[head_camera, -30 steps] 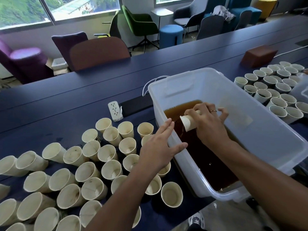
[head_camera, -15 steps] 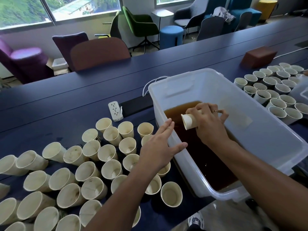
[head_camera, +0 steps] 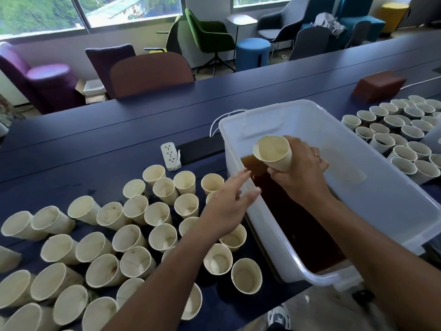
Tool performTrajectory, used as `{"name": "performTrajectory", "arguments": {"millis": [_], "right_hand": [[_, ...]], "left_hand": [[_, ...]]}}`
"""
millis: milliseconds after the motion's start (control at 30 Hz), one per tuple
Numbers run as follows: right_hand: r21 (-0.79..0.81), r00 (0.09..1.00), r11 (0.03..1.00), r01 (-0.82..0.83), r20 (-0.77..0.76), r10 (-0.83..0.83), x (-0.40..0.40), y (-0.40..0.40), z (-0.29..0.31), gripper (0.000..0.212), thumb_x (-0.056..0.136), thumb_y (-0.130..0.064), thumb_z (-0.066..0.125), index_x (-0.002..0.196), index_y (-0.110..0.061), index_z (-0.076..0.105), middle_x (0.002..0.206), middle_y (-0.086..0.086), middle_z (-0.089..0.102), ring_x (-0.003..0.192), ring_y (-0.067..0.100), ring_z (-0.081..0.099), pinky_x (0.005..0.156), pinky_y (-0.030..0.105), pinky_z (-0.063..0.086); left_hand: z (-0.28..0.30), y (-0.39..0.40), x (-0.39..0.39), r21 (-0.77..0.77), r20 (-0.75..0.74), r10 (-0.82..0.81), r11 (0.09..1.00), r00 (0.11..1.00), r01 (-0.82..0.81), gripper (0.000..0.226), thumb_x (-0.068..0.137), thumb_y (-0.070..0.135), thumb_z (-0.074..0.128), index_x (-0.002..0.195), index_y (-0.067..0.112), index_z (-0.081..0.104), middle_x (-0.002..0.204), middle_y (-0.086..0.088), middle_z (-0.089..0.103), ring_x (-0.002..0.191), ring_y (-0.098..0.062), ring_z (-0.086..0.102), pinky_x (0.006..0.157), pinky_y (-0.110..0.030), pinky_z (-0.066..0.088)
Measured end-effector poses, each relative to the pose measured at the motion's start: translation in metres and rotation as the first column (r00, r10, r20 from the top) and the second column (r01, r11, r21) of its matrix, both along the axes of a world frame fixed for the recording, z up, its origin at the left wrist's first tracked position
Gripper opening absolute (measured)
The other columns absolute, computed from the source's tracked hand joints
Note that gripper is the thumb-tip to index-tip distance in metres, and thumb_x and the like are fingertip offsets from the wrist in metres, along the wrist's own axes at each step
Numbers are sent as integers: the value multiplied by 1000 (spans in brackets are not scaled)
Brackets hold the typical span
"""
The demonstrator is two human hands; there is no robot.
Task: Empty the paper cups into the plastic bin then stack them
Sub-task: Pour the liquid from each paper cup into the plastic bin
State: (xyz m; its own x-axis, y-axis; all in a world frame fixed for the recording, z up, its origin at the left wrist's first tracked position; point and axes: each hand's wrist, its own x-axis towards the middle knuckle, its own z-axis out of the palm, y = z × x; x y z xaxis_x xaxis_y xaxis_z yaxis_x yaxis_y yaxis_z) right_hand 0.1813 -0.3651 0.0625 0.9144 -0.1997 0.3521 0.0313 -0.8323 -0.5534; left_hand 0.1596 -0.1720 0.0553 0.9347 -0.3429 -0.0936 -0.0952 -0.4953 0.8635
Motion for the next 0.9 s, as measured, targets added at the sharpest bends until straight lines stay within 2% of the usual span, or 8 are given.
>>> {"name": "performTrajectory", "arguments": {"millis": [67, 167, 267, 400, 567, 700, 800, 900], "right_hand": [[47, 997, 996, -77, 28, 76, -5, 16, 15, 67, 76, -26, 82, 134, -26, 48, 123, -3, 59, 118, 27, 44, 95, 45, 29], [-19, 984, 984, -177, 8, 177, -7, 53, 31, 69, 79, -27, 81, 138, -26, 44, 128, -2, 58, 119, 27, 44, 91, 42, 29], [-34, 952, 952, -303, -60, 301, -13, 97, 34, 73, 78, -28, 80, 139, -30, 41, 129, -5, 57, 118, 25, 43, 92, 42, 31], [48, 884, 889, -455, -97, 458, -28, 160, 23, 71, 77, -27, 80, 136, -33, 41, 128, -9, 58, 117, 22, 48, 93, 38, 33], [157, 726, 765, -625, -244, 643, -47, 229, 5, 79, 73, -53, 81, 137, -40, 37, 135, -11, 51, 125, 19, 42, 101, 43, 31], [335, 528, 605, -722, -298, 795, -59, 279, -1, 66, 81, -75, 54, 137, -45, 37, 139, -15, 47, 131, 11, 38, 111, 49, 30], [429, 481, 542, -723, -250, 840, -63, 319, -10, 54, 91, -70, 45, 137, -41, 45, 126, -19, 53, 122, 6, 46, 109, 50, 36], [466, 446, 508, -724, -246, 861, -64, 362, -15, 46, 94, -65, 44, 130, -38, 51, 113, -24, 55, 112, -1, 51, 101, 37, 42]], "left_hand": [[11, 13, 2, -188, -8, 173, 967, 985, -171, 36, 105, 36, 50, 140, 31, 57, 122, 17, 64, 106, -3, 61, 105, -37, 48], [34, 43, 1, -319, -11, 372, 878, 928, -355, 22, 107, 33, 46, 121, 33, 64, 107, 17, 71, 98, -7, 67, 91, -37, 56], [47, 79, -7, -305, 41, 487, 838, 873, -453, 18, 104, 38, 52, 104, 33, 69, 90, 10, 75, 85, -13, 71, 75, -33, 56], [51, 131, -30, -207, 117, 612, 785, 782, -583, 10, 97, 28, 67, 90, 24, 74, 72, 8, 73, 64, -5, 69, 59, -16, 51], [28, 205, -65, -23, 104, 724, 687, 682, -726, 12, 91, 24, 70, 79, 27, 72, 68, 10, 72, 66, -9, 68, 67, -29, 54], [7, 259, -96, 61, 80, 804, 586, 589, -808, 12, 88, 30, 69, 76, 29, 72, 73, 12, 73, 74, -11, 69, 75, -42, 58], [-1, 299, -117, 123, 100, 847, 510, 522, -851, 13, 88, 32, 69, 75, 29, 71, 71, 13, 71, 73, -12, 69, 75, -42, 58], [-4, 351, -137, 123, 105, 906, 398, 411, -909, 11, 86, 33, 69, 76, 29, 72, 74, 14, 72, 74, -14, 71, 76, -40, 59]]}}
